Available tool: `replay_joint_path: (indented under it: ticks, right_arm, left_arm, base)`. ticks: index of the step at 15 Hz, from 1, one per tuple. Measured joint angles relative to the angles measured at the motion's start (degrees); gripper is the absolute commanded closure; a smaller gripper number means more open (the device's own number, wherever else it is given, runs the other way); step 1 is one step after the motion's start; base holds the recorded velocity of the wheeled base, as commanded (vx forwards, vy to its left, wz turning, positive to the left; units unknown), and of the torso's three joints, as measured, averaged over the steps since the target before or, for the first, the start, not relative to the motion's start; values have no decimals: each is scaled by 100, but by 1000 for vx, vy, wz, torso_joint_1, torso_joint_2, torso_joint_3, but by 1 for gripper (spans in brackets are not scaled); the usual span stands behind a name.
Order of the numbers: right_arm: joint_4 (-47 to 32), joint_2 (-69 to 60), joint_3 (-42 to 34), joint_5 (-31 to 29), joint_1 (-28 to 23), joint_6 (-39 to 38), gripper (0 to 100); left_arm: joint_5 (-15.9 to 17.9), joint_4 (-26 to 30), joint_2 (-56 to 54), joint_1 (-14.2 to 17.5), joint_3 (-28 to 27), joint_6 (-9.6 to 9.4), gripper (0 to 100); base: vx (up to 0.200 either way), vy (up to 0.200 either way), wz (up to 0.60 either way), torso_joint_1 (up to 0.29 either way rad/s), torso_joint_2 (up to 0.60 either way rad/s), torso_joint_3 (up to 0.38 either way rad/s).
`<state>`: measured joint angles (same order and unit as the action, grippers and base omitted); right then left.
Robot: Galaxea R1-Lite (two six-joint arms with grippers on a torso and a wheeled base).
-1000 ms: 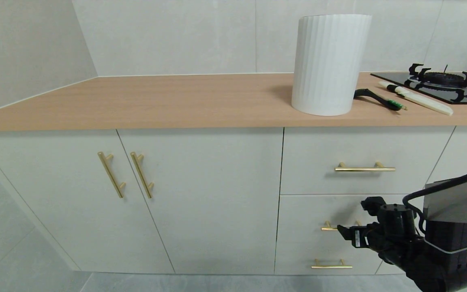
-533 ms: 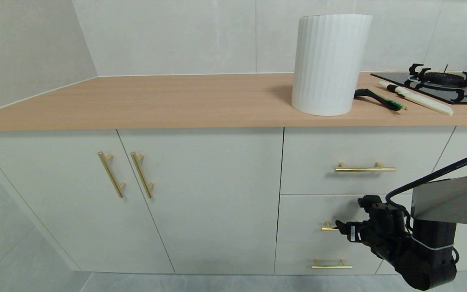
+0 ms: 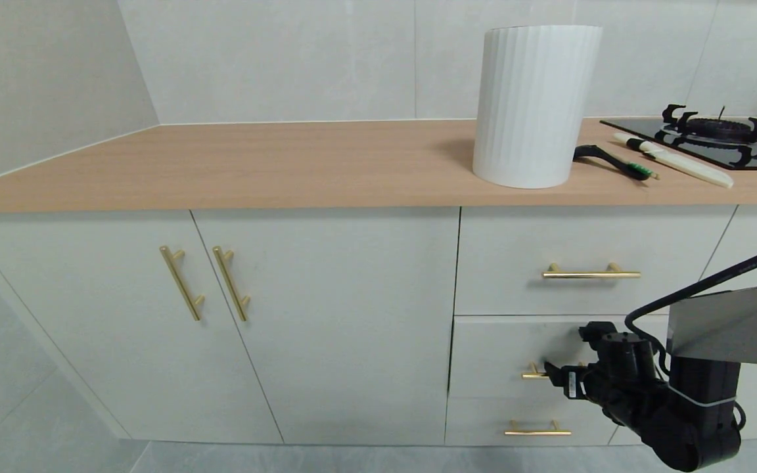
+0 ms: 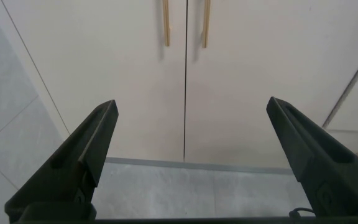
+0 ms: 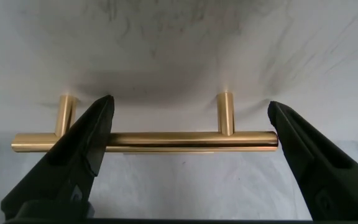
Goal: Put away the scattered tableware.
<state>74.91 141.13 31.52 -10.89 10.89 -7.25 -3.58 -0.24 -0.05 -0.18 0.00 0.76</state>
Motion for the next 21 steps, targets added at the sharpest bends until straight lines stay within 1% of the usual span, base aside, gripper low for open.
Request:
replay_joint_path:
  ticks: [3,5,7,9,12,13,14,16,17,18,21]
  right_arm:
    - [-238,-194,-333,66,30,33,0]
    - [-945,-745,-683,216,71,124,0]
    - [-2143,-1743,-978,354,129,263,0]
    - [-3394,-2928,-975,416,234,310,0]
    - [-5912,-4899,-472,464,523,269,0]
    - [-6574,-5469,-234,464,661,204,0]
    - [-6791,-5869,-82,468,769,151,0]
    - [-6701,-6225,48,460,898,74,0]
    - [-6454,-6153,48,444,937,26,0]
    - [-6079,-5960,0,407,964,-65,0]
    - [-4415,-4979,-258,33,1003,-341,0]
  left_arm:
    - [2,2,0,0,0,0,0]
    - [2,0,0,0,0,0,0]
    - [0,0,0,0,0,0,0]
    - [0,0,0,0,0,0,0]
    - [2,0,0,0,0,2,0]
    - [0,0,0,0,0,2,0]
    - [0,2,0,0,0,0,0]
    - [0,0,0,0,0,0,0]
    - [0,0,0,0,0,0,0]
    - [0,0,0,0,0,0,0]
    - [2,0,0,2,-2,0,0]
  base:
    - [0,0,0,0,0,0]
    - [0,0,0,0,0,0]
    - [0,0,0,0,0,0]
    - [0,0,0,0,0,0]
    - [0,0,0,0,0,0]
    - [0,0,0,0,0,0]
    - [0,0,0,0,0,0]
    - [0,0,0,0,0,0]
    - [0,0,0,0,0,0]
    - [0,0,0,0,0,0]
    - [0,0,0,0,0,0]
